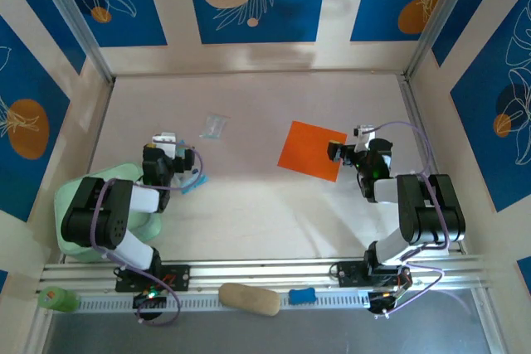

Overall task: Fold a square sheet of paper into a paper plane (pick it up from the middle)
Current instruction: Move the square sheet of paper to the center of the table.

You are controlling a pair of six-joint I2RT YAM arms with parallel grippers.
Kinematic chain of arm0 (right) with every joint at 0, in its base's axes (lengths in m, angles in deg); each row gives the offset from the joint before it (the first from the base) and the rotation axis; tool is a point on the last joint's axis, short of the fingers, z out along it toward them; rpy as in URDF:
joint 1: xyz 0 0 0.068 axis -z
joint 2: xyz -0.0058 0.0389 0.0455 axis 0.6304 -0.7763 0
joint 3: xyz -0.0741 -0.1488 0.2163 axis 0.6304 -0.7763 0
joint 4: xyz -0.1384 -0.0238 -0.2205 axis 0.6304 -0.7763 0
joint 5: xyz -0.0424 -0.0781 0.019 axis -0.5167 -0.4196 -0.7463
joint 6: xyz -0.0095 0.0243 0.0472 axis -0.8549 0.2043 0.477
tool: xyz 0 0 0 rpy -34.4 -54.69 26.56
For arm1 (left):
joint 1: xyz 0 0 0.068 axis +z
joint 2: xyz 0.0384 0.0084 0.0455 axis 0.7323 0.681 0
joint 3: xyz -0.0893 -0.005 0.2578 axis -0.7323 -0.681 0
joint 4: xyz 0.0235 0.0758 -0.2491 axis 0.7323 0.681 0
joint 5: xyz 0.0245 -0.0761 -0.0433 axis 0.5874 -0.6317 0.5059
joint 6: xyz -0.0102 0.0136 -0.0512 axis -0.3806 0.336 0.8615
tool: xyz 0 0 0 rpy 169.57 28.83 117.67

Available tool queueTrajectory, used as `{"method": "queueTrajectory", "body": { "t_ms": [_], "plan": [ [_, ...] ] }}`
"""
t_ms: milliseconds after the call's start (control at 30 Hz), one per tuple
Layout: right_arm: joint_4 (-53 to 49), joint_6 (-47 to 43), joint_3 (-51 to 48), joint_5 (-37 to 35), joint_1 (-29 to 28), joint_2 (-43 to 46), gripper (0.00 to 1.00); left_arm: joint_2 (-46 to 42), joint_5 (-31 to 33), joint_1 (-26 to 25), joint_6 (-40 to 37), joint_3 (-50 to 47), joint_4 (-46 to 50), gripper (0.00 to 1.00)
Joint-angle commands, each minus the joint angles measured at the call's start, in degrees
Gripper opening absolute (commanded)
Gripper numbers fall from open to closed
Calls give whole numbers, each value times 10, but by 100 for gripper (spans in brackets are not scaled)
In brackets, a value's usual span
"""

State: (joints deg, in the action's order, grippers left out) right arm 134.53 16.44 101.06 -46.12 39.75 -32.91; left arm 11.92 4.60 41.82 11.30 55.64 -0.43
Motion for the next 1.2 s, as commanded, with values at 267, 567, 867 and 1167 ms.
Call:
{"method": "queueTrajectory", "body": {
  "t_ms": [267,567,867,1167],
  "plan": [
    [-2,-6,12,17,7,5,99,3,-15,7,-6,10,-5,100],
    [1,-7,9,13,5,6,99,2,-17,9,-5,8,-8,100],
    [22,-24,-5,-15,-16,13,99,-14,-32,7,-10,-44,-95,100],
    [-113,-11,35,-40,-24,89,99,-131,5,7,11,-24,60,99]
  ]
}}
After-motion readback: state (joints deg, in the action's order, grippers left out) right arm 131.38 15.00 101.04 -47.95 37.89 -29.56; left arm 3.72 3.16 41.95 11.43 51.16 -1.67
